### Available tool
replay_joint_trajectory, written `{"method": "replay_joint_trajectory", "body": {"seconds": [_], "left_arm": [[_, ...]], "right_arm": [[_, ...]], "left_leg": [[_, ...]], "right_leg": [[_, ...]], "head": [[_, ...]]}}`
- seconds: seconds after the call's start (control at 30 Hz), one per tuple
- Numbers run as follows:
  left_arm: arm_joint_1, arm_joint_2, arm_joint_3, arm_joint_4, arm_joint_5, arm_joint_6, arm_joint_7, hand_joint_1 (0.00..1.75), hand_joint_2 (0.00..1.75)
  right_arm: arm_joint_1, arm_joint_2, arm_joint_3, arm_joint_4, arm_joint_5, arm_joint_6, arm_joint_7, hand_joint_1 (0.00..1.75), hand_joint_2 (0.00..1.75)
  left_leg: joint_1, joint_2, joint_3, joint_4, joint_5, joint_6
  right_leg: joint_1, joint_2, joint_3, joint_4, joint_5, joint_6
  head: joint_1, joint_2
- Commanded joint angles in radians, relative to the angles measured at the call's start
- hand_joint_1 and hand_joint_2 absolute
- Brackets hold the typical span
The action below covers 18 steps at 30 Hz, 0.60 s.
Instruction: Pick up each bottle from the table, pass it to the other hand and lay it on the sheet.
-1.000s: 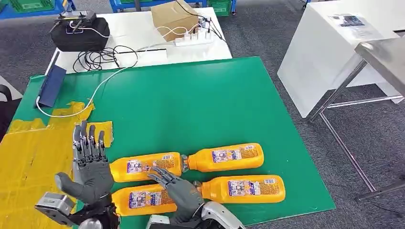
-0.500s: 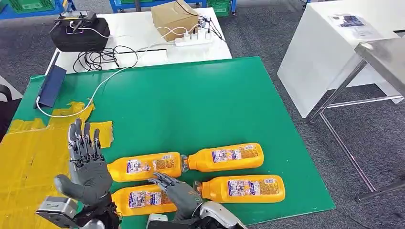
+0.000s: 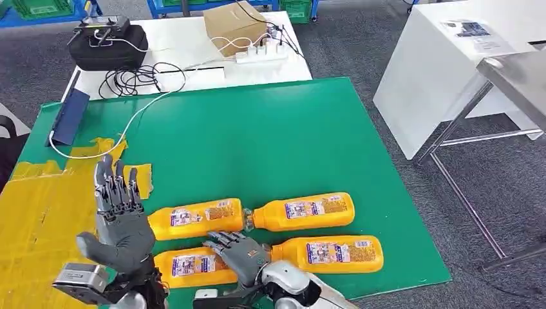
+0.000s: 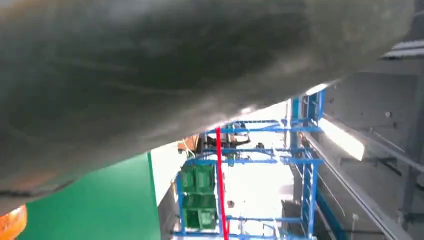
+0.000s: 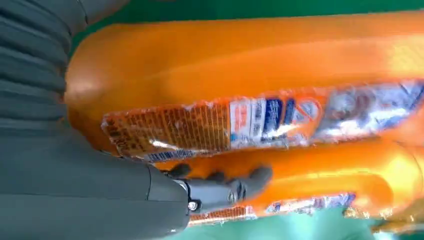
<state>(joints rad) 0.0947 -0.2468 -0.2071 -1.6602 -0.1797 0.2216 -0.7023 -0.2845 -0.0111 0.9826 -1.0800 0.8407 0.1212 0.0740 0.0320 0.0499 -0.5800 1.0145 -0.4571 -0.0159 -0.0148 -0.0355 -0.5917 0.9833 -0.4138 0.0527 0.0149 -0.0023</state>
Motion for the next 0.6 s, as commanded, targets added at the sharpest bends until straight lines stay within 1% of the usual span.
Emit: {"method": "replay_joint_trajectory", "body": {"seconds": [0.03, 0.07, 0.13, 0.2, 0.27, 0.3, 0.33, 0.37, 0.4, 0.43, 0.5, 0.53, 0.57, 0.6], "left_arm": [[-0.059, 0.026, -0.029, 0.095, -0.002, 0.004, 0.004, 0.00, 0.00], [-0.059, 0.026, -0.029, 0.095, -0.002, 0.004, 0.004, 0.00, 0.00], [-0.059, 0.026, -0.029, 0.095, -0.002, 0.004, 0.004, 0.00, 0.00], [-0.059, 0.026, -0.029, 0.095, -0.002, 0.004, 0.004, 0.00, 0.00], [-0.068, 0.031, -0.038, 0.099, 0.017, 0.003, 0.004, 0.00, 0.00], [-0.075, 0.031, -0.041, 0.103, 0.025, 0.011, 0.004, 0.00, 0.00], [-0.082, 0.031, -0.045, 0.099, 0.039, 0.024, 0.004, 0.00, 0.00], [-0.087, 0.031, -0.048, 0.086, 0.056, 0.063, 0.004, 0.00, 0.00], [-0.088, 0.018, -0.033, 0.062, 0.099, 0.118, 0.004, 0.00, 0.00], [-0.086, 0.001, -0.007, 0.044, 0.141, 0.164, 0.004, 0.00, 0.00], [-0.074, -0.032, 0.072, -0.017, 0.182, 0.257, 0.004, 0.00, 0.00], [-0.072, -0.034, 0.090, -0.051, 0.169, 0.319, 0.004, 0.00, 0.00], [-0.072, -0.034, 0.090, -0.051, 0.169, 0.319, 0.004, 0.00, 0.00], [-0.072, -0.034, 0.090, -0.051, 0.169, 0.319, 0.004, 0.00, 0.00]], "right_arm": [[-0.108, 0.014, 0.160, 0.195, 0.021, 0.084, -0.004, 0.00, 1.75], [-0.108, 0.014, 0.160, 0.195, 0.021, 0.084, -0.004, 0.00, 1.75], [-0.108, 0.014, 0.160, 0.195, 0.021, 0.084, -0.004, 0.00, 1.75], [-0.108, 0.014, 0.160, 0.195, 0.021, 0.084, -0.004, 0.00, 1.75], [-0.151, 0.027, 0.223, 0.249, 0.001, 0.179, -0.041, 0.00, 1.75], [-0.167, 0.031, 0.248, 0.272, -0.008, 0.207, -0.056, 0.00, 1.75], [-0.181, 0.035, 0.270, 0.295, -0.024, 0.230, -0.075, 0.00, 1.75], [-0.191, 0.039, 0.286, 0.314, -0.059, 0.253, -0.095, 0.00, 1.75], [-0.198, 0.033, 0.300, 0.327, -0.098, 0.270, -0.099, 0.21, 1.75], [-0.199, 0.022, 0.310, 0.332, -0.128, 0.270, -0.091, 1.75, 1.75], [-0.192, -0.006, 0.322, 0.331, -0.191, 0.251, -0.072, 1.75, 1.75], [-0.189, -0.017, 0.329, 0.329, -0.210, 0.241, -0.066, 1.75, 1.75], [-0.189, -0.017, 0.329, 0.329, -0.210, 0.241, -0.066, 1.75, 1.75], [-0.189, -0.017, 0.329, 0.329, -0.210, 0.241, -0.066, 1.75, 1.75]], "left_leg": [[0.000, -0.003, 0.005, -0.002, 0.001, 0.002], [0.000, -0.004, 0.007, -0.004, 0.001, 0.003], [0.000, -0.003, 0.006, -0.002, 0.001, 0.002], [0.000, -0.001, 0.007, -0.002, 0.000, 0.002], [-0.001, -0.003, 0.009, -0.004, 0.001, 0.003], [0.000, 0.000, 0.008, -0.002, 0.000, 0.002], [0.000, -0.001, 0.008, -0.003, 0.001, 0.002], [0.000, 0.001, 0.008, -0.002, 0.001, 0.002], [0.000, 0.000, 0.009, -0.003, 0.001, 0.002], [0.000, 0.004, 0.009, -0.002, 0.001, 0.001], [0.001, 0.000, 0.009, -0.003, 0.002, 0.003], [0.001, 0.003, 0.011, -0.002, 0.001, 0.002], [0.001, 0.002, 0.012, -0.003, 0.001, 0.003], [0.001, 0.006, 0.014, -0.002, 0.000, 0.001]], "right_leg": [[-0.001, 0.002, 0.004, -0.002, 0.000, -0.002], [0.000, 0.003, 0.006, -0.003, 0.001, -0.003], [0.000, 0.001, 0.006, -0.001, 0.000, -0.002], [0.000, 0.002, 0.006, -0.002, 0.000, -0.002], [-0.001, 0.003, 0.007, -0.002, 0.000, -0.003], [0.000, 0.003, 0.006, -0.001, 0.000, -0.002], [-0.001, 0.004, 0.006, -0.002, 0.001, -0.003], [0.000, 0.004, 0.006, -0.002, 0.001, -0.002], [0.000, 0.005, 0.007, -0.002, 0.001, -0.003], [0.000, 0.005, 0.006, -0.001, 0.002, -0.004], [0.000, 0.003, 0.007, -0.003, 0.003, -0.005], [0.001, 0.005, 0.008, -0.002, 0.002, -0.004], [0.000, 0.005, 0.009, -0.003, 0.002, -0.005], [0.001, 0.007, 0.011, -0.002, 0.002, -0.004]], "head": [[0.000, 0.000], [0.000, 0.000], [0.001, 0.000], [0.000, 0.000], [0.000, 0.000], [0.000, 0.000], [0.000, 0.000], [0.000, 0.000], [0.000, 0.000], [0.000, 0.000], [0.000, 0.000], [0.000, 0.000], [0.000, 0.000], [0.000, 0.000]]}}
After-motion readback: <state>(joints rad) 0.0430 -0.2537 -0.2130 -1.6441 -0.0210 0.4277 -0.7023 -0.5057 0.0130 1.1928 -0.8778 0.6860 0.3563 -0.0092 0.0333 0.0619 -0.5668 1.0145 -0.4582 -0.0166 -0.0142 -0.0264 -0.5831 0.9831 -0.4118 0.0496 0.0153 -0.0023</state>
